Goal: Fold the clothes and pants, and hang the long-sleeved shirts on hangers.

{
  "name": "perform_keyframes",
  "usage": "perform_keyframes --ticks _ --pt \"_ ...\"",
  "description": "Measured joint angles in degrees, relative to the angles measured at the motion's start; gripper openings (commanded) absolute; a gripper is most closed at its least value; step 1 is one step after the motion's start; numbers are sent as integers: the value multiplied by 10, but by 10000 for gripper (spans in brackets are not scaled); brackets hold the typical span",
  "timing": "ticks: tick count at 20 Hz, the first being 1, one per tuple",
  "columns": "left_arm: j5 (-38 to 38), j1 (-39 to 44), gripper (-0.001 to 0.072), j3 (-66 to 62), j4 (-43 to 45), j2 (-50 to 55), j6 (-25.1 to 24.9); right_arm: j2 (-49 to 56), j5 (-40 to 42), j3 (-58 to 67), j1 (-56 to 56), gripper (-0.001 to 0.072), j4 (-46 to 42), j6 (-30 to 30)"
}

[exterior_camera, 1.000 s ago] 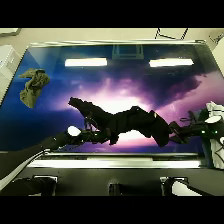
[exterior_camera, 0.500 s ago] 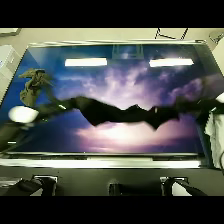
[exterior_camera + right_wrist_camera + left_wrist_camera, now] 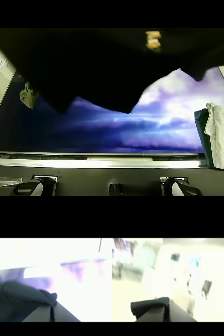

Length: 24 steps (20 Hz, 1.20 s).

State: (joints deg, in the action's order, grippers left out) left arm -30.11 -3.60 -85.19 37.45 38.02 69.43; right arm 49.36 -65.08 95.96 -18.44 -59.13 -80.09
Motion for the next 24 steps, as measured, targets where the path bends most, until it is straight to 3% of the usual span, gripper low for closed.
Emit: perform_keyframes --ticks 7,11,15,18,22,23,24 --pt "102 -21 27 -42 4 1 -16 -49 48 15 0 35 -15 -7" --pt "100 -22 27 -44 5 53 -54 -3 122 16 0 35 -10 -36" --pt "-2 -23 27 -22 7 155 -67 111 170 16 0 36 29 -79" --pt "-91 -23 27 20 8 243 -48 231 187 16 0 36 107 -109" --pt "-205 -23 27 84 9 353 11 379 105 16 7 43 192 -136" --pt "-229 -23 27 96 9 374 19 407 73 16 11 132 197 -141" --pt "-249 -23 27 106 7 391 27 431 40 16 16 353 197 -143"
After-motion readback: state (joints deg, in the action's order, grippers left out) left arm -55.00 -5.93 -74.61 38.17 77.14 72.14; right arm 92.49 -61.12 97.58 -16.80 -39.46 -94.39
